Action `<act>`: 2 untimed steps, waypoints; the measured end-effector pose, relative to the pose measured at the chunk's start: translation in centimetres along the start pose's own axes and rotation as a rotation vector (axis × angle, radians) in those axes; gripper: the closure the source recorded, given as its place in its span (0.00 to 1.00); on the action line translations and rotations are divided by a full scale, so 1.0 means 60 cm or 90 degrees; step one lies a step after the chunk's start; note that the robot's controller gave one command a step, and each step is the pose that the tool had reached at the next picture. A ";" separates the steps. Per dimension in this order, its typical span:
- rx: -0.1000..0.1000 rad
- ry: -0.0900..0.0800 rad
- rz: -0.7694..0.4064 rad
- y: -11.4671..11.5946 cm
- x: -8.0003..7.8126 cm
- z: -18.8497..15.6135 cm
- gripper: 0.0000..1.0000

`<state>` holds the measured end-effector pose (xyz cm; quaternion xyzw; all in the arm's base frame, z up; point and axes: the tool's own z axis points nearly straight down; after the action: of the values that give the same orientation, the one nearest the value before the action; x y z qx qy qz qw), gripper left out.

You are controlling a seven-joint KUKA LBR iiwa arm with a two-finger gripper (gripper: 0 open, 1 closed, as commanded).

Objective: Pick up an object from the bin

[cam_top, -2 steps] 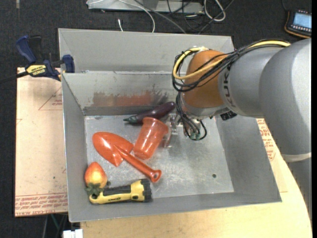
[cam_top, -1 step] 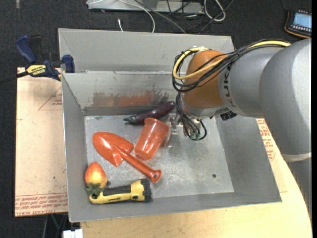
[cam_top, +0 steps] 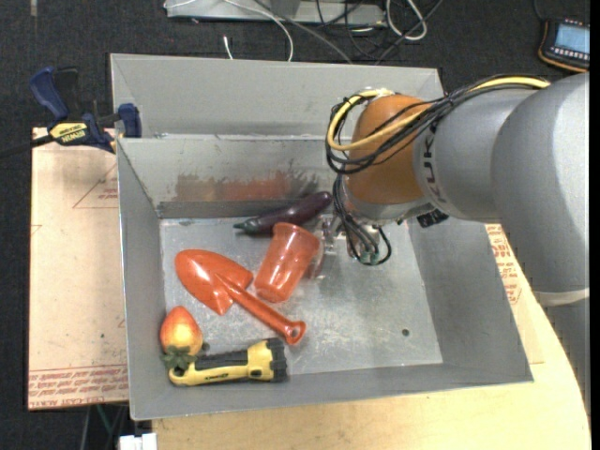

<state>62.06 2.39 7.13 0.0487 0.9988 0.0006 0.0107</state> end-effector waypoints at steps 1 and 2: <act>0.000 0.000 0.000 0.000 0.000 0.000 1.00; 0.000 0.000 0.000 0.000 0.000 0.000 1.00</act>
Offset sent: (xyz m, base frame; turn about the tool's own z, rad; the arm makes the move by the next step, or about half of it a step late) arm 0.0000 0.0000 0.0000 0.0000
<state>62.07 2.39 7.13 0.0487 0.9988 0.0005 0.0107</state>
